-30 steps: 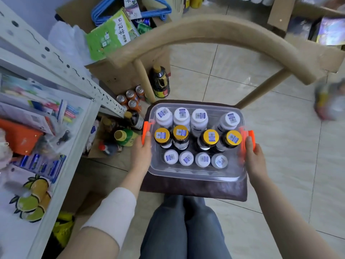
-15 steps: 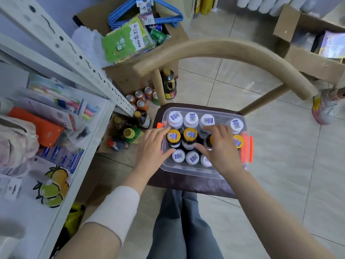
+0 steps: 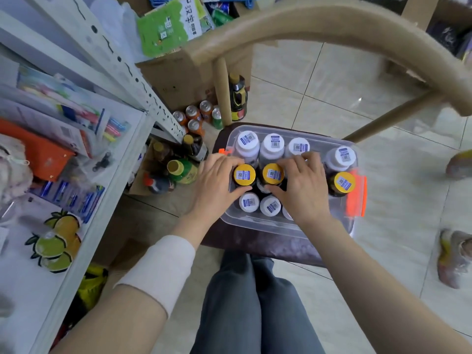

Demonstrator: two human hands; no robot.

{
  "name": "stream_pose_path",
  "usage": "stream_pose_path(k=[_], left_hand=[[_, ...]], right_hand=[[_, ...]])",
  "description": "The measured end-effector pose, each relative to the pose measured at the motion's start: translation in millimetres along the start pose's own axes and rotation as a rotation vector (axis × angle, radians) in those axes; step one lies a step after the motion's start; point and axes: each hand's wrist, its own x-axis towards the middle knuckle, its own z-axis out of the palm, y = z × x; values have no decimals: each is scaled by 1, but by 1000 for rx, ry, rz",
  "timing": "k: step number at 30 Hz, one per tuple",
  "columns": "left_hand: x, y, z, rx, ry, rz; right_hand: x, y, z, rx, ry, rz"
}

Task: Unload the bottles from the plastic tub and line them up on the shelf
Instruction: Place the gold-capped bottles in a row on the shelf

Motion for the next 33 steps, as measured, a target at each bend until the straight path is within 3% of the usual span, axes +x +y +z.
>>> stream_pose_path(k=[8, 14, 18, 33], left_hand=[[-24, 63, -88, -437, -98, -227], [-54, 122, -175, -543, -73, -269], [-80, 152, -215, -619, -19, -277], [-238, 236, -341, -621, 437, -312]], right_hand=[[-6, -11, -104, 400, -41, 210], [-3, -28, -209, 597, -27, 221], [-10, -42, -261, 677, -8, 146], [-91, -132, -398, 770, 28, -217]])
